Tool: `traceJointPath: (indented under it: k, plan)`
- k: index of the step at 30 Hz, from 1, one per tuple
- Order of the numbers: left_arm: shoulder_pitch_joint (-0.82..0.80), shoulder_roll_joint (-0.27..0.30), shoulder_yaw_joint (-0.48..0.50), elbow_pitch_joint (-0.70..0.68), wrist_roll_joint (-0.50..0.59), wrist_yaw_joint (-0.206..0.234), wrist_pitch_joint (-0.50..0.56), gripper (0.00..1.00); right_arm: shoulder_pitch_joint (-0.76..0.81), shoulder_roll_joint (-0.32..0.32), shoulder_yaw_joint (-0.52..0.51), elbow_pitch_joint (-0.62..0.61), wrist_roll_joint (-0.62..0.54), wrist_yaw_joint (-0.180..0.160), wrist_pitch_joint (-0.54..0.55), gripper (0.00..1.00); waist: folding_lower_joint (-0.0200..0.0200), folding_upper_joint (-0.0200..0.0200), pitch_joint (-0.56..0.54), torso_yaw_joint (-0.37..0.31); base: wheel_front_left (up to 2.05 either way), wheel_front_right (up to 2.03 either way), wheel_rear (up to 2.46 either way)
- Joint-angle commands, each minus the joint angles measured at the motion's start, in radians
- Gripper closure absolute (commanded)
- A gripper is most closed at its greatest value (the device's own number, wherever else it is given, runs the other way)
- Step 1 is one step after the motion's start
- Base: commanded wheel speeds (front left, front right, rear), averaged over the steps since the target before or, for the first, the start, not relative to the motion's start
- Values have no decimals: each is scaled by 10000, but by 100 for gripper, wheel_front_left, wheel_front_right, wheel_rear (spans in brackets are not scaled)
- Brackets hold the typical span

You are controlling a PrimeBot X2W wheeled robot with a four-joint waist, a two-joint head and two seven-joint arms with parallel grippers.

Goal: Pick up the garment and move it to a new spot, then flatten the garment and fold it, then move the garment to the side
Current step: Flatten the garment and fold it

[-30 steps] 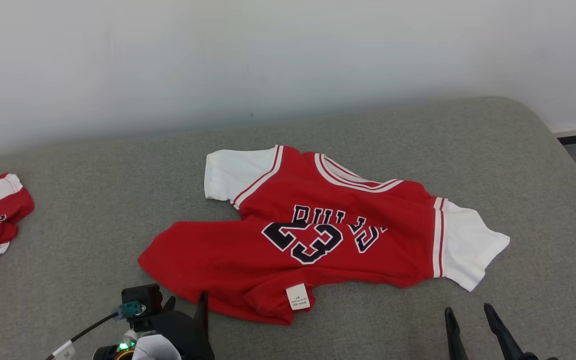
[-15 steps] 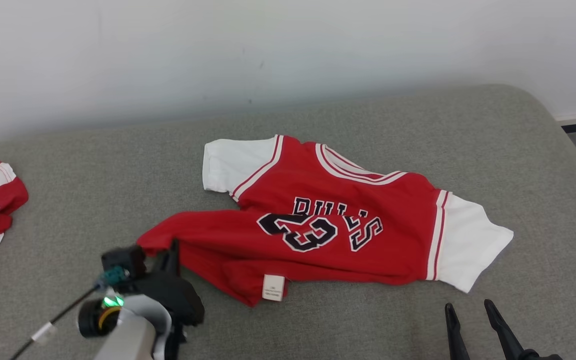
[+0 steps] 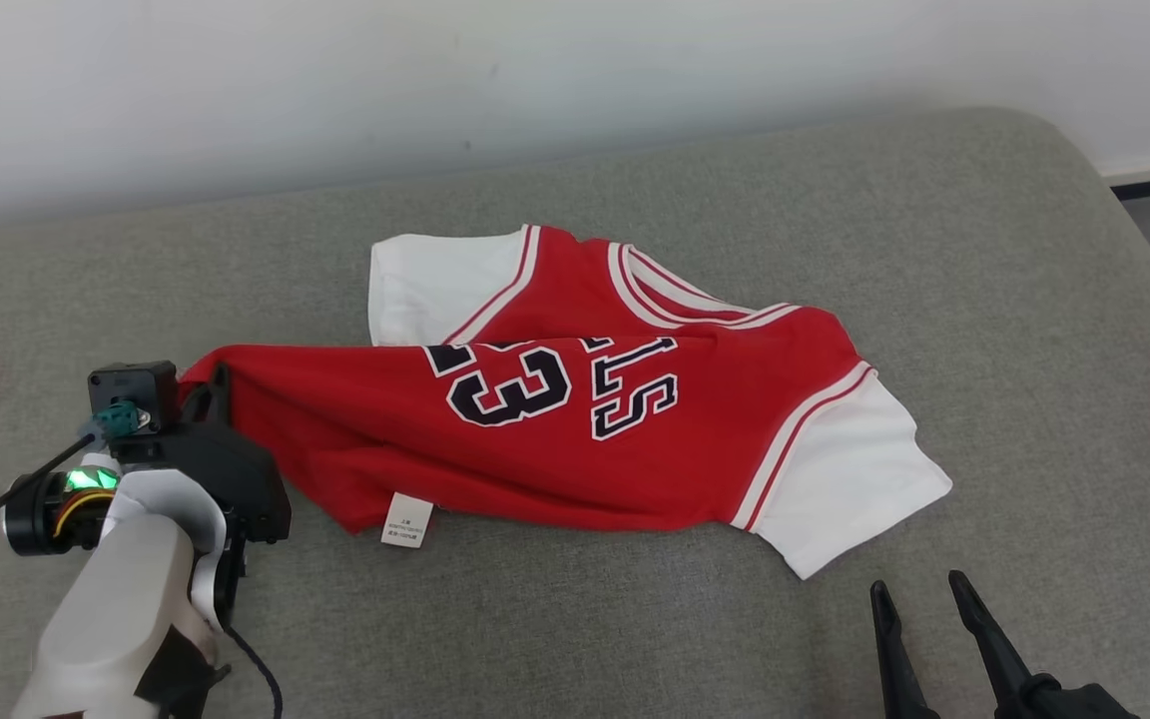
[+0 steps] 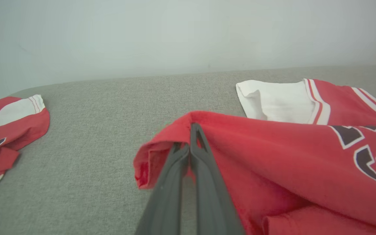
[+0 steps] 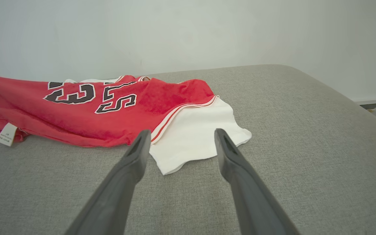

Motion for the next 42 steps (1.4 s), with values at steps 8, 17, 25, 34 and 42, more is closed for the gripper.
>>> traceJointPath:
  k: [8, 17, 25, 34, 42]
  plan:
    - [33, -395, -270, 629, -50, -261, -397, 0, -121, -7, -120, -13, 27, 9, -39, 0, -1, -1, 274, 159, 0, 0, 0]
    - [1234, -997, -238, 202, -273, -503, -1254, 0, 59, -8, -435, 34, 69, 9, 53, 0, -1, -1, -358, 999, 0, 0, 0]
    - [2177, -1345, -495, -209, -368, -893, -1339, 0, 167, -8, -369, 114, 110, 9, 176, 0, -1, -1, -874, 1238, 0, 0, 0]
    - [1698, -1476, -762, 569, -591, -1054, -893, 0, 246, -8, -26, 48, 111, 9, 327, 0, -1, -1, -913, 563, 0, 0, 0]
    - [1303, -1428, -770, 1283, -703, -958, -756, 0, 312, -8, -46, -31, 118, 9, 314, 0, -1, -1, -780, 250, 0, 0, 0]
